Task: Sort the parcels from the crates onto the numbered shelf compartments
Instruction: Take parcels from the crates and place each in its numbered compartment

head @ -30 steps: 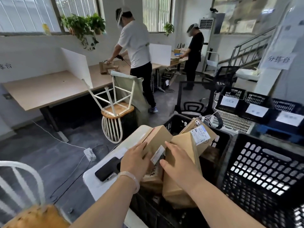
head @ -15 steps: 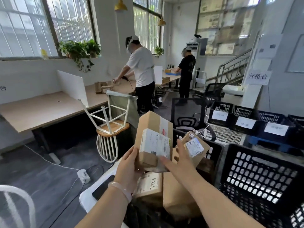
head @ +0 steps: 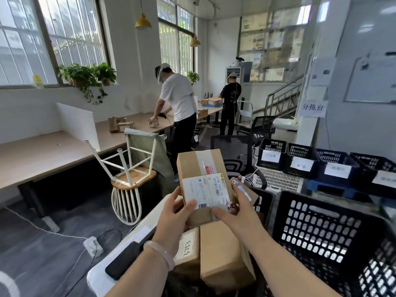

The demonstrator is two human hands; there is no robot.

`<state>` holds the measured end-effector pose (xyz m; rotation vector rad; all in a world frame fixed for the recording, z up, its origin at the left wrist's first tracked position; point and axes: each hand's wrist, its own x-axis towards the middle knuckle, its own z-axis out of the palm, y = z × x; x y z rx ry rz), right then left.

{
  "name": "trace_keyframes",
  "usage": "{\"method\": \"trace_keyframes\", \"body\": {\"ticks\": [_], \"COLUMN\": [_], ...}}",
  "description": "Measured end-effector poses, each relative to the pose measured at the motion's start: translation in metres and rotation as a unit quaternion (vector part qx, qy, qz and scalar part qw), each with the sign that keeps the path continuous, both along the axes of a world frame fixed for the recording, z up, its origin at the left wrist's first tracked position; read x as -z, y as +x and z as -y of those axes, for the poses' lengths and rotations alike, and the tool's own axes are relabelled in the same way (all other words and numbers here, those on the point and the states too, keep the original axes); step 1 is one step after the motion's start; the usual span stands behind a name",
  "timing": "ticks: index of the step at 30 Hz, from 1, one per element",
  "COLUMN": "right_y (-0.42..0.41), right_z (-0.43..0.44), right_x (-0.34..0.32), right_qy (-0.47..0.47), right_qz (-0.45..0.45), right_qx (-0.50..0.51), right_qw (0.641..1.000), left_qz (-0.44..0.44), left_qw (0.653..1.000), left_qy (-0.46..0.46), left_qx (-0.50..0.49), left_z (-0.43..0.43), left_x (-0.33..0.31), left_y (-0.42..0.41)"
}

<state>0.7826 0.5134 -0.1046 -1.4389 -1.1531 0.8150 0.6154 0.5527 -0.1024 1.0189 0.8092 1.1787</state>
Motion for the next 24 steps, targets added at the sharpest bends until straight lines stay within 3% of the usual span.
{"method": "trace_keyframes", "body": {"ticks": [5,8,10,12,15,19,21,22,24], "right_y": [0.006,0.016,0.024,0.029,0.031,0.028,0.024,0.021,0.015], "right_z": [0.004,0.005,0.005,0.006,0.008,0.011,0.012,0.012,0.015], "right_x": [0.0,-0.002,-0.007,-0.014,-0.025,-0.039,-0.044,-0.047,-0.053], "right_qy": [-0.035,-0.023,-0.001,0.014,0.028,0.036,0.032,0.032,0.042], "right_qz": [-0.13,-0.126,-0.117,-0.107,-0.065,-0.003,0.04,0.055,0.069], "right_qx": [0.0,0.03,0.05,0.053,0.033,-0.003,-0.021,-0.03,-0.046], "right_qw": [0.991,0.991,0.992,0.993,0.997,0.999,0.998,0.998,0.996], "left_qz": [0.086,0.018,-0.087,-0.231,-0.442,-0.49,-0.54,-0.551,-0.513], "left_qw": [0.994,0.999,0.996,0.963,0.855,0.795,0.737,0.733,0.781], "left_qy": [-0.062,-0.048,0.013,0.101,0.234,0.357,0.407,0.398,0.342], "left_qx": [0.006,0.014,-0.023,-0.098,-0.136,-0.032,0.005,0.034,0.097], "left_z": [0.005,0.004,0.002,-0.003,-0.012,-0.019,-0.02,-0.02,-0.019], "left_x": [0.005,0.004,-0.002,-0.006,-0.008,-0.031,-0.041,-0.043,-0.043], "left_y": [0.017,0.02,0.017,0.008,-0.006,-0.023,-0.029,-0.032,-0.035]}}
